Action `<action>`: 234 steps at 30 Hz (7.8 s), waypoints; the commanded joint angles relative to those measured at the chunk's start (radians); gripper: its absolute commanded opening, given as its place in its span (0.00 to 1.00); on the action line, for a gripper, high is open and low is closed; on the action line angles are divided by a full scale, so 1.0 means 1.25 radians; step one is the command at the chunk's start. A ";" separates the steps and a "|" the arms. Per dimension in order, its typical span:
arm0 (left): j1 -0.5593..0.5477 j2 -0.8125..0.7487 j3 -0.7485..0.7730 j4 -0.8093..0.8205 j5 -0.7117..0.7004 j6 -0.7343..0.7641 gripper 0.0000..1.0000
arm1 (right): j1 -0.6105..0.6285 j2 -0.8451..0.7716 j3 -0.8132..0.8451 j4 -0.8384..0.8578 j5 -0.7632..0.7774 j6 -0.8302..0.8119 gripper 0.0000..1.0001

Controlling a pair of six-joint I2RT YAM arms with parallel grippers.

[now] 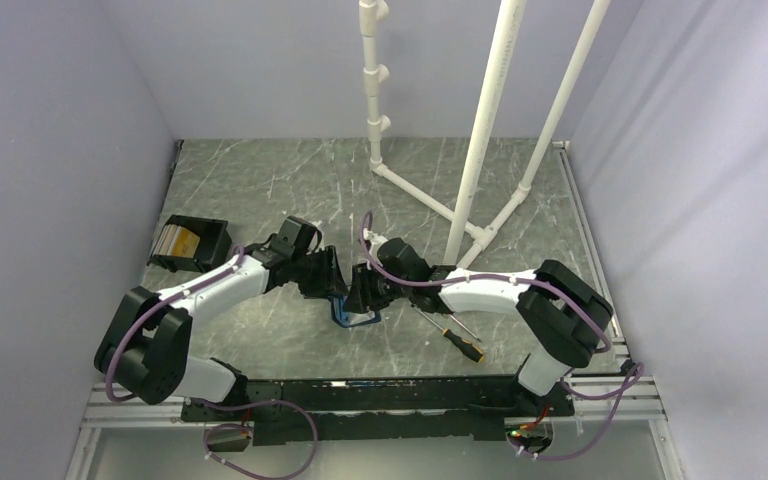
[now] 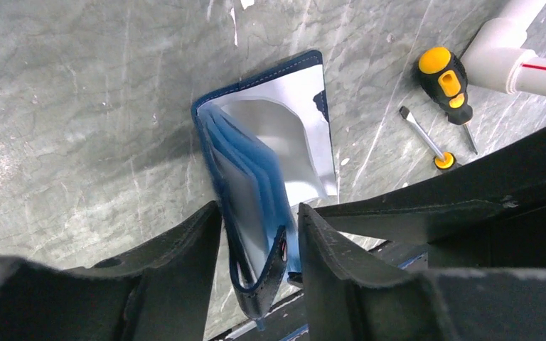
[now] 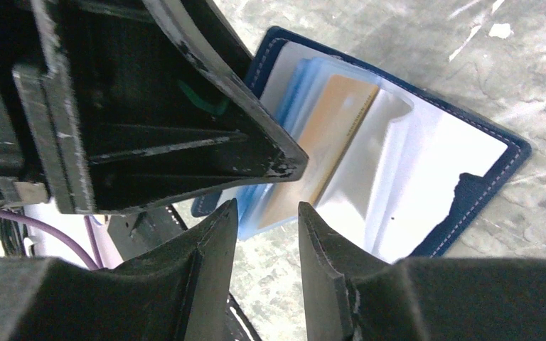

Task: Put the credit cards into the card holder
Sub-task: Turn over the card slot in the card holder.

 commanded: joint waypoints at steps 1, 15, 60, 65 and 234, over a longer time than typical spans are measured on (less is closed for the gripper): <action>-0.004 -0.036 0.015 0.000 -0.009 0.007 0.52 | -0.002 -0.039 -0.012 0.010 0.022 -0.020 0.41; -0.003 -0.029 0.011 0.002 -0.006 0.009 0.49 | -0.002 -0.084 -0.030 -0.002 0.035 -0.045 0.45; -0.003 -0.038 0.003 -0.012 -0.005 0.016 0.59 | 0.022 -0.021 0.006 -0.035 0.087 -0.062 0.35; -0.004 -0.035 -0.011 0.012 0.012 0.007 0.69 | 0.024 -0.022 0.004 -0.010 0.063 -0.063 0.35; -0.022 -0.056 -0.008 -0.025 -0.031 0.016 0.77 | 0.284 0.005 -0.080 0.144 0.679 -0.056 0.14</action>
